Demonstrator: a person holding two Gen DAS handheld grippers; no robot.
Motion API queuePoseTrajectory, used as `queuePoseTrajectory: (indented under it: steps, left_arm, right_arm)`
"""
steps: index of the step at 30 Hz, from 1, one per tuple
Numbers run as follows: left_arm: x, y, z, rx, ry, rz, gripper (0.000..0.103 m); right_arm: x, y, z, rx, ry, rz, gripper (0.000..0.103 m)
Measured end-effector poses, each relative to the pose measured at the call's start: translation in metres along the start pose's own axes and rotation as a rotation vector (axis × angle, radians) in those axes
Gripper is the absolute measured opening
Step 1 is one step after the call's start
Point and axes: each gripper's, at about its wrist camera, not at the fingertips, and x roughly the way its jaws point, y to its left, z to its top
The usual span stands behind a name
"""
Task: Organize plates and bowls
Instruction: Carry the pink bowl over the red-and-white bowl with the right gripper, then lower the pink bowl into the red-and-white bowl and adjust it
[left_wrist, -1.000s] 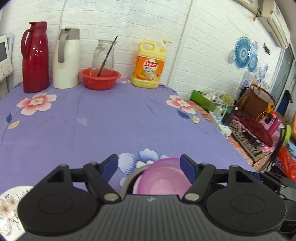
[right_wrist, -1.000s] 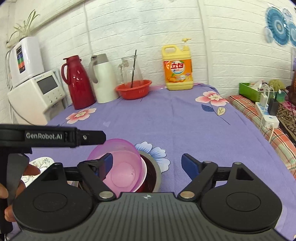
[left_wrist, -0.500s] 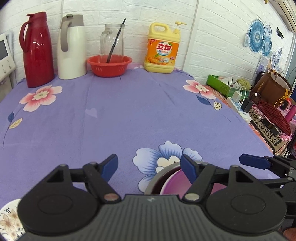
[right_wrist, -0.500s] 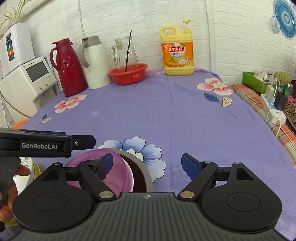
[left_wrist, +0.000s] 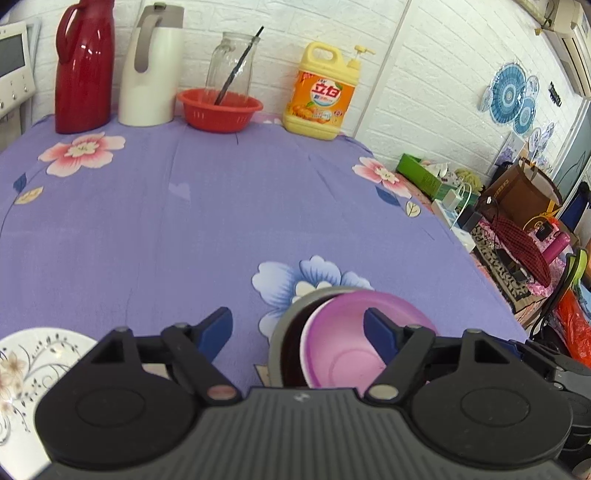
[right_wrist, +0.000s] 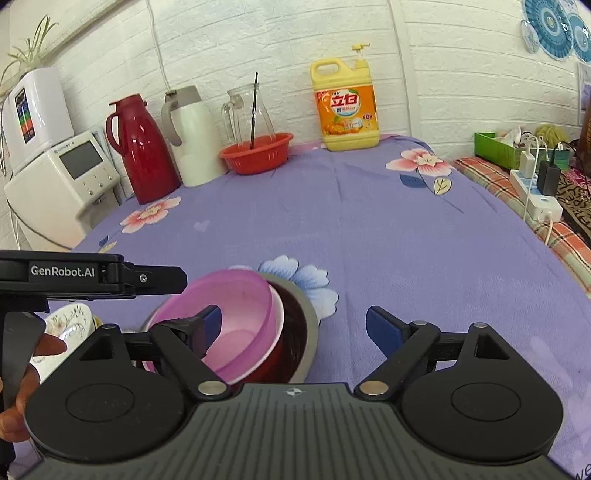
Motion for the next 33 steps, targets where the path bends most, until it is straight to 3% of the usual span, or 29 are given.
queuePoseTrajectory:
  steps: [9, 19, 23, 33]
  left_arm:
    - [0.031, -0.004, -0.002, 0.036, 0.091, 0.069, 0.078]
    - [0.046, -0.01, -0.004, 0.064, 0.123, 0.07, 0.079]
    - [0.049, -0.011, -0.006, 0.077, 0.118, 0.098, 0.094]
    - [0.05, -0.008, -0.008, 0.069, 0.115, 0.082, 0.097]
  right_arm:
    - [0.024, 0.008, -0.008, -0.018, 0.05, -0.002, 0.103]
    - [0.037, 0.001, -0.016, 0.048, 0.079, 0.016, 0.103]
    - [0.037, 0.003, -0.017, 0.04, 0.072, 0.015, 0.103]
    - [0.04, 0.003, -0.017, 0.015, 0.069, 0.016, 0.103]
